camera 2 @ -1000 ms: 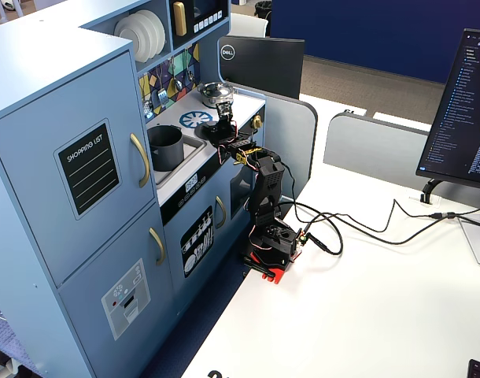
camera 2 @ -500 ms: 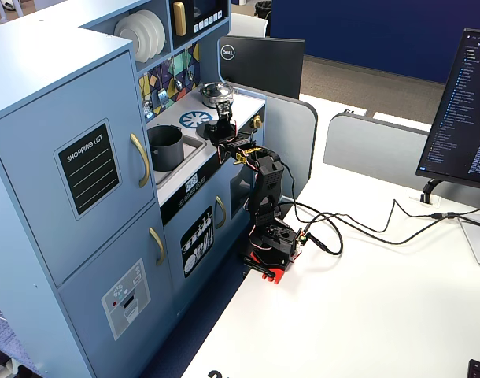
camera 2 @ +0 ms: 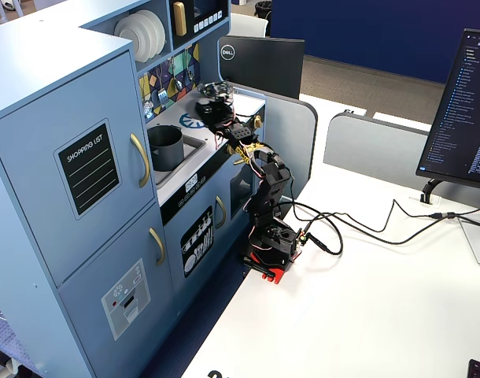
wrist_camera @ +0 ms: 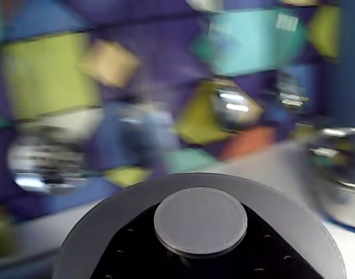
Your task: Pick up the lid from the counter and put it on the gray recipient
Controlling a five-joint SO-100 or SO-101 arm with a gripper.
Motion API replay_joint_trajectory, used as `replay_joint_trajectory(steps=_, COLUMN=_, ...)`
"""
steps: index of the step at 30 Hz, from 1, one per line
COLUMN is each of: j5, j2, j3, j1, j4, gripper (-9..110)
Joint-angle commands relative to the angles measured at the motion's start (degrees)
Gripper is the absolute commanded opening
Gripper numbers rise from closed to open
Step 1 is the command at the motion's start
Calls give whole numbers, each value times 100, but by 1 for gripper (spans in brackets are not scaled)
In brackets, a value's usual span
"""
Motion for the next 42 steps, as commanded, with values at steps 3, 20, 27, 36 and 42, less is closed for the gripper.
replay_joint_trajectory(steps=3, j5=35, j2=571, j3=-650, j1=-914, j4=519, gripper=0)
replay_joint_trajectory(steps=20, j5=18, j2=404, j3=-378, j1=-2408, j4=791, gripper=0)
replay_joint_trajectory(steps=27, j5=-35, j2=448, j3=-123, j1=-2461, j4=800, gripper=0)
replay_joint_trajectory(steps=36, j5=-62, j2=255, j3=-88, j1=-2338, j4=738, gripper=0)
replay_joint_trajectory(steps=42, j5=-70, j2=9, j3=-105, j1=-2206, j4=571, gripper=0)
